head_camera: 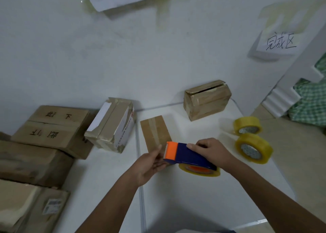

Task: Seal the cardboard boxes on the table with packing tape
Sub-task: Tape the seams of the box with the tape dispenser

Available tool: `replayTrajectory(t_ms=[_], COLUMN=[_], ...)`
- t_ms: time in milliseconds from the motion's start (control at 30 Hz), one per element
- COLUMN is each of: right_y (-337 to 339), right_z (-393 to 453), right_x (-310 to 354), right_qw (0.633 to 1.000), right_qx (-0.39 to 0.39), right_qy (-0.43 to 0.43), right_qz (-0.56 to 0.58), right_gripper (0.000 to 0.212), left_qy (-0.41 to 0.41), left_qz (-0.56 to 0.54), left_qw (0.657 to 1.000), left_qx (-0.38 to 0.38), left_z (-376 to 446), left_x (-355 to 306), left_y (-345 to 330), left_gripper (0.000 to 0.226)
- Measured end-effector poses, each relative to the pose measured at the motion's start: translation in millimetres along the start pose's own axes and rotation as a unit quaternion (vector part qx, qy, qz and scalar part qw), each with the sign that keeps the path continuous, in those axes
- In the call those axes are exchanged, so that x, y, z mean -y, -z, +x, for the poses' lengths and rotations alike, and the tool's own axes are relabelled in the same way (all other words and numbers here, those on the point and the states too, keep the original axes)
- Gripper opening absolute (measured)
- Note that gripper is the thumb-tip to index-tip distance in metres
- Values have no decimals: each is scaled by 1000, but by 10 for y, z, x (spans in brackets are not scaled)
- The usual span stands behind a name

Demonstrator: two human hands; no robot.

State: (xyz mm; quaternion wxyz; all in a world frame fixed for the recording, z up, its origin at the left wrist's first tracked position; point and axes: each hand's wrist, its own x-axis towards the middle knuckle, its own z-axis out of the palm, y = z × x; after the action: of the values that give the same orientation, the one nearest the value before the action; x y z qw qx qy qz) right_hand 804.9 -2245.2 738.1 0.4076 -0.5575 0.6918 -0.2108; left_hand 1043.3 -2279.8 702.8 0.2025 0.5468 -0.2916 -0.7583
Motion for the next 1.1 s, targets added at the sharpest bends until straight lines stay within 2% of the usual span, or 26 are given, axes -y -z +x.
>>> replayTrajectory(t_ms=[100, 267, 433, 567, 700, 1100], right_y=[-28, -51, -69, -65, -43, -18], right_z=[-15, -23, -42, -61, -62, 14], right_x=[66, 126, 138, 154, 164, 181], right_qw=[1000, 1000, 999, 999, 999, 998], right_qx=[6, 17, 26, 27, 31, 58], right_qy=[11, 15, 22, 24, 20, 7], right_qz=[12, 17, 23, 25, 27, -19], right_gripper=[40, 39, 37, 32, 36, 46], left_qy=[26, 69, 52, 21, -26, -92], left_qz=[15, -80, -159, -126, -77, 32], left_qw=[999, 994, 986, 992, 997, 992], left_qx=[12, 30, 24, 10, -10, -80], left_z=[-49, -138, -160, -169, -188, -189], left_x=[31, 47, 51, 68, 73, 91], left_y=[47, 30, 44, 49, 23, -31], left_gripper=[52, 57, 44, 28, 16, 14])
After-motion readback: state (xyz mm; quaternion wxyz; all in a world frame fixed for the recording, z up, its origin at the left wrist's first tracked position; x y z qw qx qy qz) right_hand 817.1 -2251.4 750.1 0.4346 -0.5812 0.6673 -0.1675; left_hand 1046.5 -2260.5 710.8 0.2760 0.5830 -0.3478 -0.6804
